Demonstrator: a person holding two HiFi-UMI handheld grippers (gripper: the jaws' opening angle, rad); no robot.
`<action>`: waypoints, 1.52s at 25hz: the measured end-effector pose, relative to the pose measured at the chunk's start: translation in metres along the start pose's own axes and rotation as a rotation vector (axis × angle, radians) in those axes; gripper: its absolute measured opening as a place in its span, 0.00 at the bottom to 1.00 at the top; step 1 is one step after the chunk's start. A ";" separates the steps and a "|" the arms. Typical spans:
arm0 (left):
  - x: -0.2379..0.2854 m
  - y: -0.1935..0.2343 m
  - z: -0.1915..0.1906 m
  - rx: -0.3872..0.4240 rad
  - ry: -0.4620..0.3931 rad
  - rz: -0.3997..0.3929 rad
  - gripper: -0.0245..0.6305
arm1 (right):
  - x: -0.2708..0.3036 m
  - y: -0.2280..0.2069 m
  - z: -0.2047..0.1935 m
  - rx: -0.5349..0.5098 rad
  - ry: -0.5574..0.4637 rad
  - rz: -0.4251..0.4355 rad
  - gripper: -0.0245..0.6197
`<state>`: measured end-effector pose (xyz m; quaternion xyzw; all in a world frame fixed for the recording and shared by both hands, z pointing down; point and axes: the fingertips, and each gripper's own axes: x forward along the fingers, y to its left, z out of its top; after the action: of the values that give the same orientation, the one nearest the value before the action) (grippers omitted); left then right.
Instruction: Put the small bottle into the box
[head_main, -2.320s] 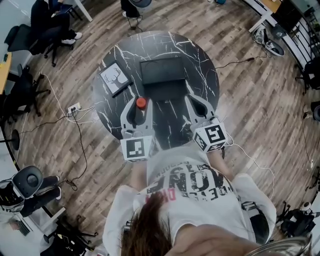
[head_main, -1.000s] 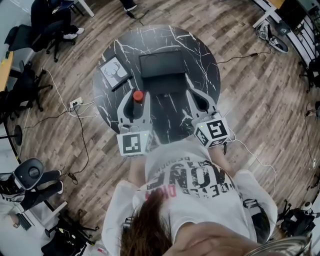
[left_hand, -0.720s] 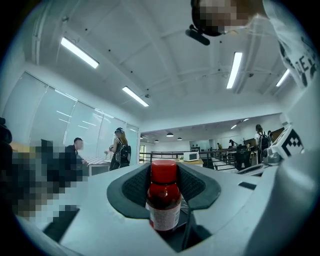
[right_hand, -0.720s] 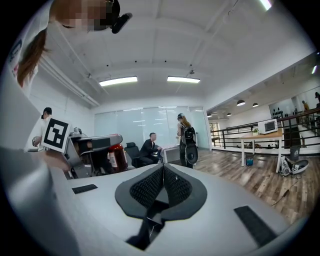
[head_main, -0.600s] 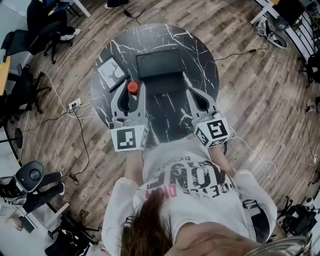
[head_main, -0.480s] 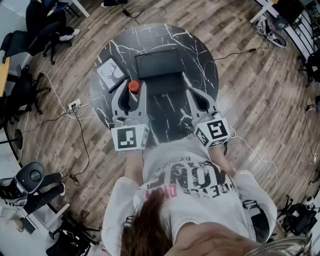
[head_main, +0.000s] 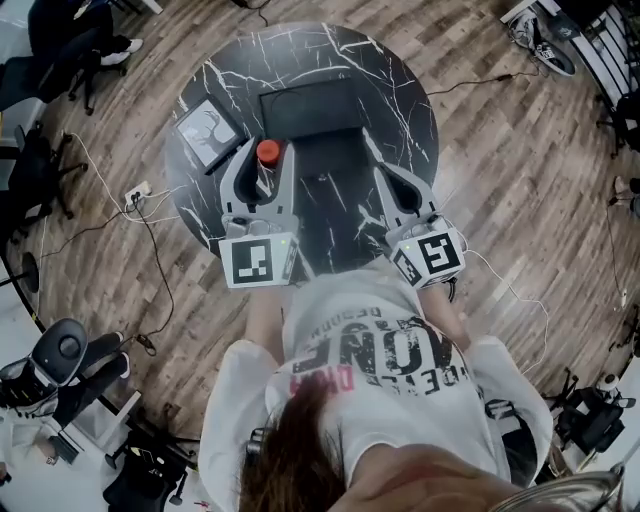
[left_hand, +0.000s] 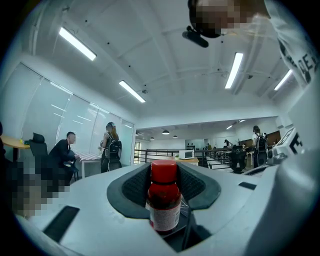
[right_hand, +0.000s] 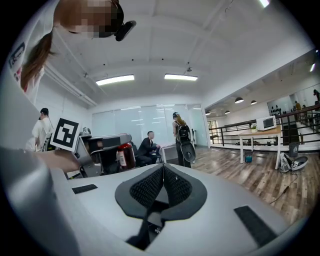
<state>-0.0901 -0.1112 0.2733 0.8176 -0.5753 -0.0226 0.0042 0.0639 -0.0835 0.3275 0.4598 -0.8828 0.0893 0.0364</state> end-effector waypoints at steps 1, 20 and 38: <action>0.003 0.001 -0.004 -0.005 0.006 -0.002 0.27 | 0.002 -0.002 -0.002 0.003 0.002 -0.004 0.04; 0.049 0.014 -0.093 -0.055 0.119 -0.034 0.27 | 0.045 -0.014 -0.055 0.047 0.125 -0.010 0.04; 0.068 0.000 -0.175 -0.082 0.222 -0.097 0.27 | 0.084 -0.003 -0.096 0.095 0.205 0.030 0.04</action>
<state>-0.0597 -0.1781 0.4457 0.8411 -0.5296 0.0444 0.1005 0.0159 -0.1347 0.4348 0.4361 -0.8760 0.1784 0.1033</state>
